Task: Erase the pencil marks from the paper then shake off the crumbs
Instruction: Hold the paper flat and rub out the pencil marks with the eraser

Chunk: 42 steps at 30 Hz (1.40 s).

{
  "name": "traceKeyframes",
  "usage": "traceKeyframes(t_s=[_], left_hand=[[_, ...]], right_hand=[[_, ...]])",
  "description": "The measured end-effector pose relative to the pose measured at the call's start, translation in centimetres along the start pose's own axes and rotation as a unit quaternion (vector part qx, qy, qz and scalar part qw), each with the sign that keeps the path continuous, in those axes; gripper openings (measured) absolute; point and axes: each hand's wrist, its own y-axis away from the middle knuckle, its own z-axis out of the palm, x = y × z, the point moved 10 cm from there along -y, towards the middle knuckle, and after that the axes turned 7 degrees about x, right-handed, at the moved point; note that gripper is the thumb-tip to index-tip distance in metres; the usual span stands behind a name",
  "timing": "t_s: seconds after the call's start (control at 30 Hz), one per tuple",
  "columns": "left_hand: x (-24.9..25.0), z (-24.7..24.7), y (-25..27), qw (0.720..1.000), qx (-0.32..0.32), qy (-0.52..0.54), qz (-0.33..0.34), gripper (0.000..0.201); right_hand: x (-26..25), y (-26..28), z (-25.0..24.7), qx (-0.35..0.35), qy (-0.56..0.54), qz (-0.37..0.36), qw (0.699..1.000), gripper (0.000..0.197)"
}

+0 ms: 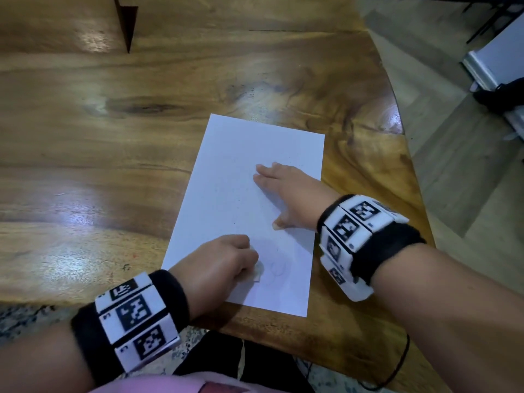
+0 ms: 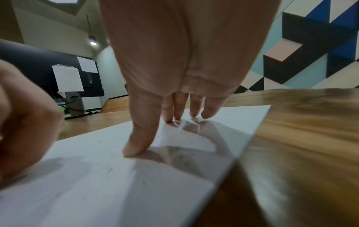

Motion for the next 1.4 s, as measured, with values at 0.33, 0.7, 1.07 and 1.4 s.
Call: traceKeyframes(t_s=[0.33,0.7,1.07,1.4], left_hand=[[0.5,-3.0,-7.2,0.995,0.067,0.004,-0.07,0.01],[2.0,-1.1,-4.3,0.998,0.056,0.021,-0.01,0.008],[3.0,0.3,-3.6,1.0,-0.002,0.005,0.023,0.009],[3.7,2.2,-2.2,0.995,-0.08,-0.003,0.06,0.011]], right_hand=[[2.3,2.9,2.1,-0.014,-0.012,0.005,1.0,0.097],[2.6,2.9,2.4,-0.017,-0.019,0.005,1.0,0.096],[2.5,2.8,2.1,-0.01,-0.031,0.025,0.999,0.097],[2.7,3.0,2.0,-0.007,-0.053,0.032,0.998,0.096]])
